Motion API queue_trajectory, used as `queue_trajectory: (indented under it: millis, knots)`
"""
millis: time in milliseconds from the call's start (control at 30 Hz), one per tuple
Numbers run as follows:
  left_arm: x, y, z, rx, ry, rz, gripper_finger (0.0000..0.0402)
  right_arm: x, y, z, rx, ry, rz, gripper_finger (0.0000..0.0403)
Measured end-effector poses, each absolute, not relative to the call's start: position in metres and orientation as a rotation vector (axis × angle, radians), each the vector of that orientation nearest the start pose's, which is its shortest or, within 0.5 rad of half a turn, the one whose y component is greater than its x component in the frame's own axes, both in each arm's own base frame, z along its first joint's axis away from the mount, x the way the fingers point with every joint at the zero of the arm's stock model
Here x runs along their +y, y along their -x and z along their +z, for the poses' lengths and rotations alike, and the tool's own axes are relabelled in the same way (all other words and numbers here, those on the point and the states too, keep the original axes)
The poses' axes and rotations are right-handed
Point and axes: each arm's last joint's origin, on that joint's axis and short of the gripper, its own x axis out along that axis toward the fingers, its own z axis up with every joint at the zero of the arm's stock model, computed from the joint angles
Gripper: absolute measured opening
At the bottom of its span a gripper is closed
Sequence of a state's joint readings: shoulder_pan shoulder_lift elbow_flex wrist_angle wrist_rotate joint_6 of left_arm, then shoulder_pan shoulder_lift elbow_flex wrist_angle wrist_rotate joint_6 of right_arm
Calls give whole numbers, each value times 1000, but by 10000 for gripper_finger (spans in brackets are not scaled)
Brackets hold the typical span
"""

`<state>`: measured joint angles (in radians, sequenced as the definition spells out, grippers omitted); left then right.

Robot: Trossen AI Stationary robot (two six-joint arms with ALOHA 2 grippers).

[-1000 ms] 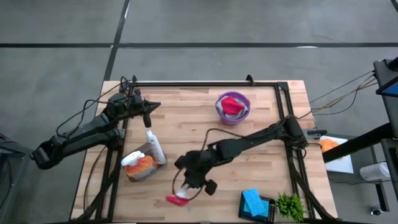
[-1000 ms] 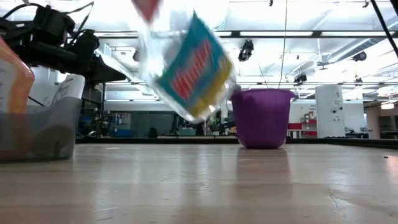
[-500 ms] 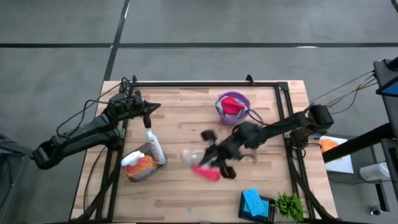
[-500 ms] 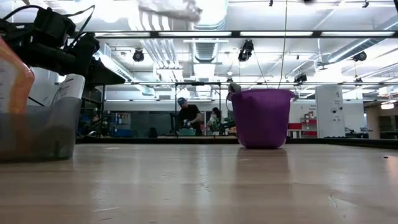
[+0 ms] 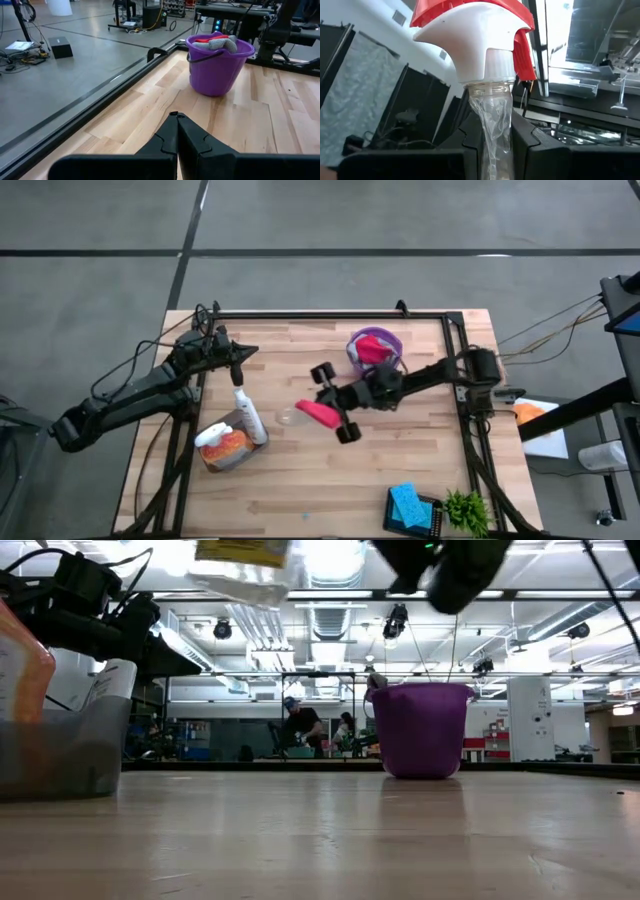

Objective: Pick & Place Kitchen Items
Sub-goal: Put the transparent spray bottle into the gray bin

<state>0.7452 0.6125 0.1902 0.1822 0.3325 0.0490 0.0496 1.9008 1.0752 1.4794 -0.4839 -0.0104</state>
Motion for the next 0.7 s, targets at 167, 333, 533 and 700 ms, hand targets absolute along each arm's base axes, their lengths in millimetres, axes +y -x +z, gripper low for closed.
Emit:
queue_trajectory:
  millis: [167, 333, 533, 700]
  knots:
    - [91, -113, 187, 218, 73, 405, 0, 32, -427, 263, -697, 98, 527, 43]
    - [91, -113, 187, 217, 73, 405, 0, 32, -462, 253, -750, 48, 499, 43]
    - [91, -113, 187, 218, 73, 405, 0, 23, -500, 230, -773, -2, 463, 43]
    - [91, -113, 187, 217, 73, 405, 0, 9, -523, 209, -777, -58, 442, 43]
